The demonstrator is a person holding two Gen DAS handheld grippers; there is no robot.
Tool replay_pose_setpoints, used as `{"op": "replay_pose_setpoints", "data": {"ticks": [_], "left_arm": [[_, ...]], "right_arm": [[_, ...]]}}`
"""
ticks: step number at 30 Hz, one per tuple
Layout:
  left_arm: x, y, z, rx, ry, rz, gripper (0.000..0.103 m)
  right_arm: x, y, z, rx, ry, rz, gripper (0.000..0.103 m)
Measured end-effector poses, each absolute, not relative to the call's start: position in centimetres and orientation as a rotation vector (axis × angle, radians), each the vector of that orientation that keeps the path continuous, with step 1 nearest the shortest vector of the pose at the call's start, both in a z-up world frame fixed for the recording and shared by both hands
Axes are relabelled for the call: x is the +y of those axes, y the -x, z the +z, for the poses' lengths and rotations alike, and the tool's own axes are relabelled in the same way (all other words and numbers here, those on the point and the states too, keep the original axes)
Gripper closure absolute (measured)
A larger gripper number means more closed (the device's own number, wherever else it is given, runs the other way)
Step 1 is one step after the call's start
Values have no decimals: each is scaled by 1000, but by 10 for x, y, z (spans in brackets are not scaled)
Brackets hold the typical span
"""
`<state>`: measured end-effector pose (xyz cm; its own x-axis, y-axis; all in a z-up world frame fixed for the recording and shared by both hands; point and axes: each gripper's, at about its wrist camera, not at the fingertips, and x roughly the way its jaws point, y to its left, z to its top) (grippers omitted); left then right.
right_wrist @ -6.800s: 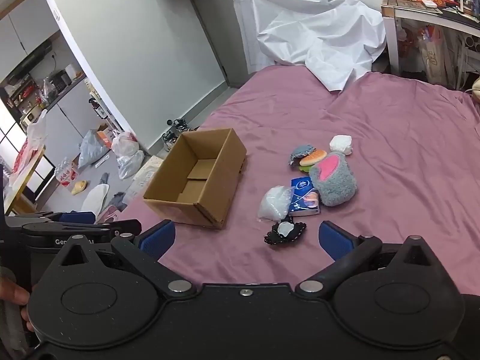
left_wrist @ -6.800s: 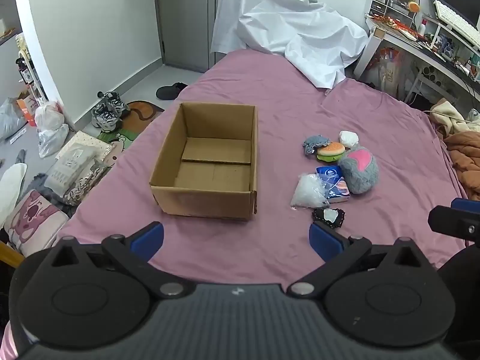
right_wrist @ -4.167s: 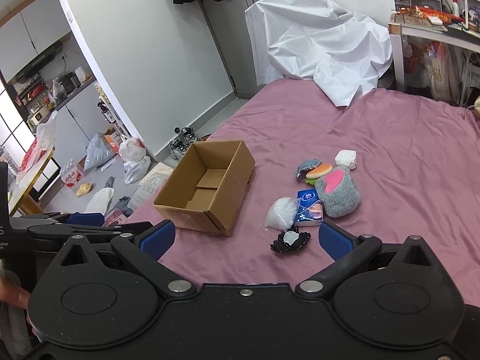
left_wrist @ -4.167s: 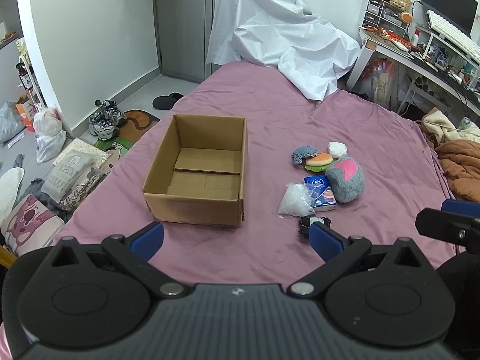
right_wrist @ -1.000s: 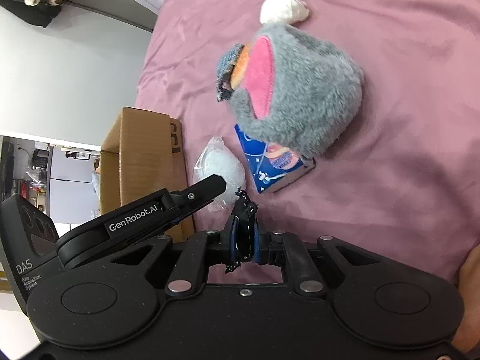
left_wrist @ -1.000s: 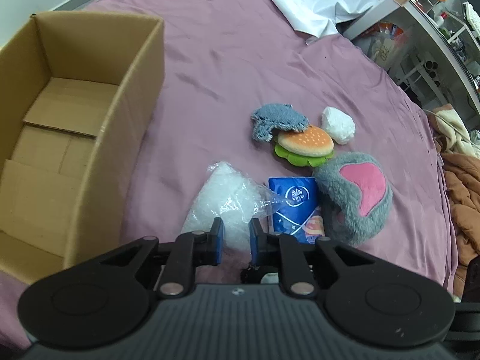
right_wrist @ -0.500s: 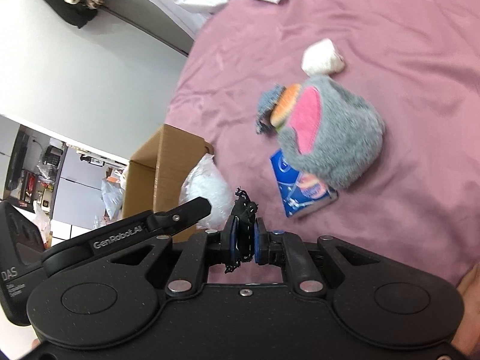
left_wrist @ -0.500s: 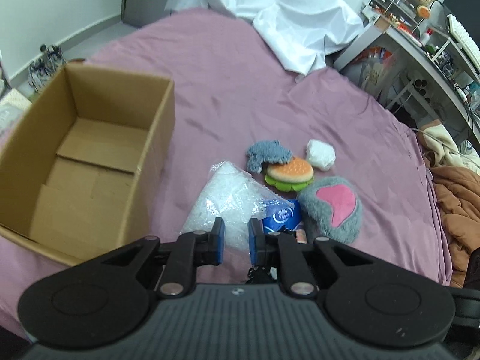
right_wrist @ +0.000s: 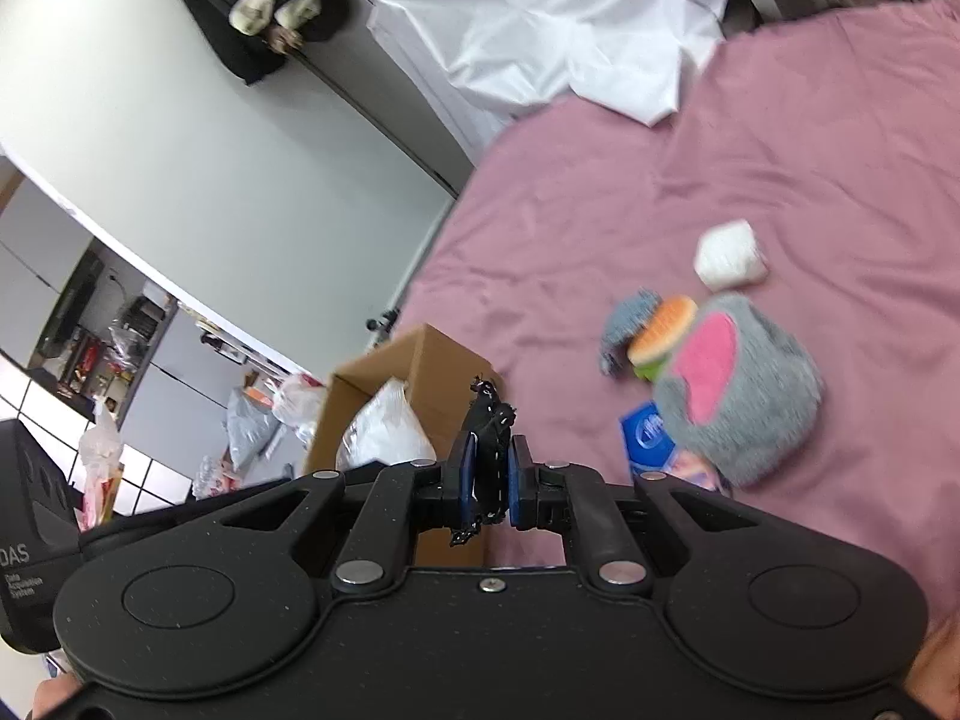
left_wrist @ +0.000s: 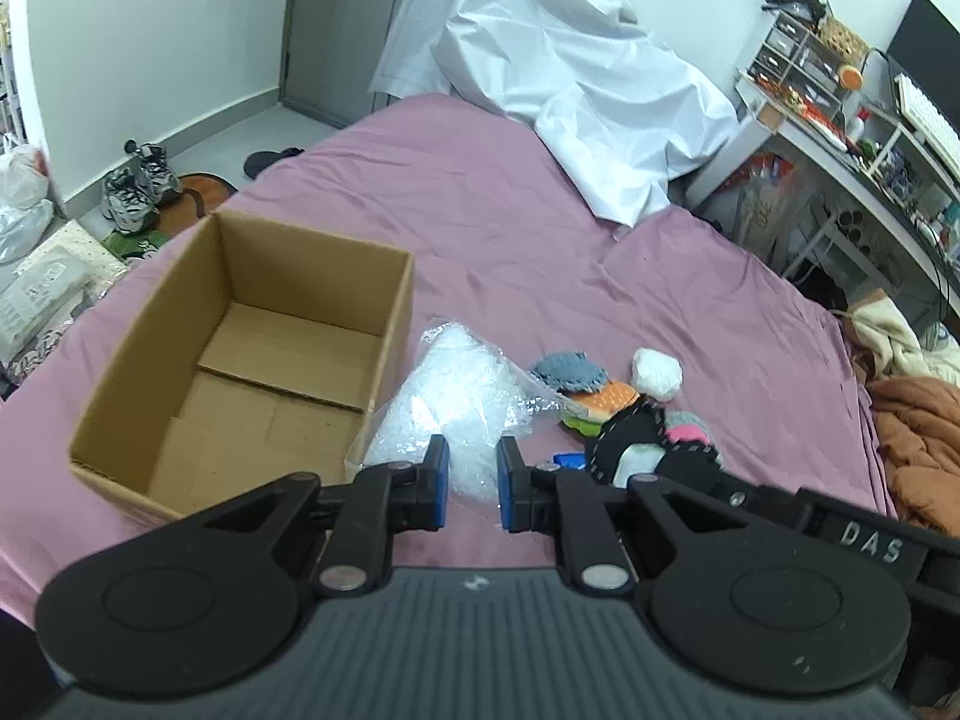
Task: Organize soft objects
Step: 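Carry the bag with the left tool into the box while the right tool drops the lace pad there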
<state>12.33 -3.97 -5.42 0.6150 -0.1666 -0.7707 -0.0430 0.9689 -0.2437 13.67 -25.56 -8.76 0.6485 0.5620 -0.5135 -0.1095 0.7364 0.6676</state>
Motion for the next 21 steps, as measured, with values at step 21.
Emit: {"op": "replay_pose_setpoints", "data": {"ticks": [21], "left_arm": [[27, -129, -28, 815, 287, 67, 88]], "right_arm": [[-203, -157, -59, 634, -572, 577, 92]]}}
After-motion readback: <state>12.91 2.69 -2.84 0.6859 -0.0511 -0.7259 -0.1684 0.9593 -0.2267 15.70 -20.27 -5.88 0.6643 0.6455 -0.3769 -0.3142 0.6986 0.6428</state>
